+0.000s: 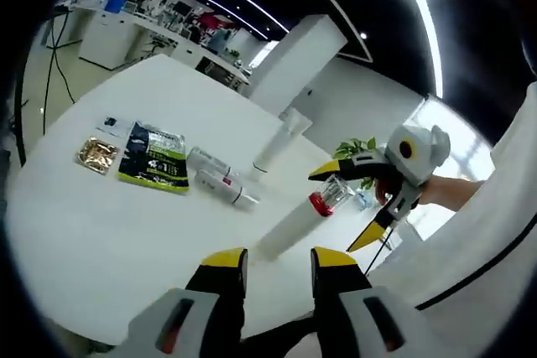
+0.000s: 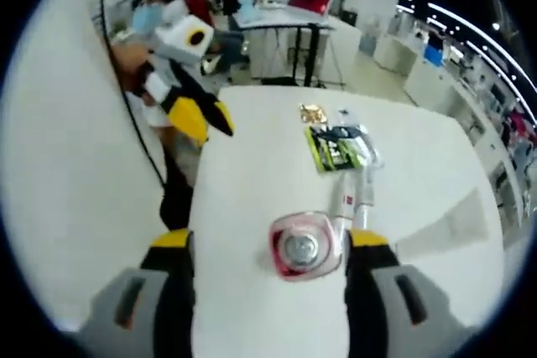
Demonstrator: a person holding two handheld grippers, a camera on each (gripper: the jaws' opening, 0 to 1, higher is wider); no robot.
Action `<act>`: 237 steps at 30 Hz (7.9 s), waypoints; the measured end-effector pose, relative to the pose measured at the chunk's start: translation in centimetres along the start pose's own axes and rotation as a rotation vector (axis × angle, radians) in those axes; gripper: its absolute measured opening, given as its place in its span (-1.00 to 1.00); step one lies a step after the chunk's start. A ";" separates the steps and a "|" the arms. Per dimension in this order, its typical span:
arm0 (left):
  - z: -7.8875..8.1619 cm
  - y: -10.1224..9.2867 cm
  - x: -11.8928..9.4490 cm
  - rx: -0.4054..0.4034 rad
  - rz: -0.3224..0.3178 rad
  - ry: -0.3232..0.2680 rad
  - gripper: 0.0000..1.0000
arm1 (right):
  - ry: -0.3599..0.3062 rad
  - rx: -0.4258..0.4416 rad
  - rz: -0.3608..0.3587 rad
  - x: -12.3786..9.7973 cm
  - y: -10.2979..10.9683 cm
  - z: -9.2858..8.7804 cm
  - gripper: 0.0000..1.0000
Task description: Arrange the skincare products in the storage area until every visible bottle or jar stands upright without overlapping.
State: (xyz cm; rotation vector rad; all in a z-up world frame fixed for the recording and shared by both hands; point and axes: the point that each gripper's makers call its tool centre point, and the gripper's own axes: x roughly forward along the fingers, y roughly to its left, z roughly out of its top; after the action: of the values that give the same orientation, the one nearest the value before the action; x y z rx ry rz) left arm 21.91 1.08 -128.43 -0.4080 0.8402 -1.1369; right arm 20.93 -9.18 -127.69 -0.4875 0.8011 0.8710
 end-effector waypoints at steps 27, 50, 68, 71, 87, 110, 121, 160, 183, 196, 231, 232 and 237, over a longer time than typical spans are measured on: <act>-0.6 -2.0 0.6 0.120 -0.065 0.167 -0.39 | -0.071 0.147 -0.074 0.5 -1.6 -0.2 -0.17; 1.1 -1.7 2.3 0.183 -0.091 0.261 -0.39 | -0.295 0.617 -0.302 3.1 -3.0 -3.3 -0.24; 1.9 -2.4 3.9 0.209 -0.113 0.290 -0.39 | -0.337 0.613 -0.375 4.3 -3.7 -2.8 -0.31; 1.8 -2.0 4.0 0.182 -0.089 0.289 -0.40 | -0.328 0.588 -0.367 4.3 -3.7 -2.8 -0.34; 2.0 -2.2 4.2 0.203 -0.088 0.319 -0.45 | -0.362 0.584 -0.398 0.9 -5.1 -3.3 -0.37; 1.9 0.7 1.5 0.095 0.075 0.187 -0.46 | -0.368 0.613 -0.453 -3.6 -14.0 -7.2 -0.36; 2.0 1.6 -0.3 0.114 0.122 0.171 -0.47 | -0.323 0.588 -0.416 -2.7 -16.1 -8.7 -0.36; 3.1 2.0 -3.1 0.036 0.271 -0.022 -0.49 | -0.400 0.469 -0.315 0.3 -22.0 -9.0 -0.33; 4.7 5.9 -0.1 0.085 0.284 0.103 -0.30 | -0.488 0.840 -0.525 -2.1 -14.3 -12.0 0.17; 8.8 14.3 6.8 0.267 0.488 0.281 0.57 | -0.598 0.982 -0.650 -4.7 -6.1 -11.3 0.17; 9.3 19.8 12.9 0.290 0.671 0.449 0.64 | -0.612 1.034 -0.876 -10.7 -2.9 -15.4 0.13; 9.4 20.0 12.9 0.288 0.678 0.447 0.65 | -0.608 1.035 -0.874 -10.5 -2.9 -15.5 0.13; 9.5 20.6 12.7 0.292 0.697 0.464 0.62 | -0.584 1.028 -0.858 -10.0 -2.4 -15.0 0.13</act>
State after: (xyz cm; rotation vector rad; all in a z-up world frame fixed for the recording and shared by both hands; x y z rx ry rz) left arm 44.13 -3.61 -141.02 0.3933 1.0831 -0.6786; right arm 12.74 -25.39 -128.98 0.3428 0.3362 -0.2560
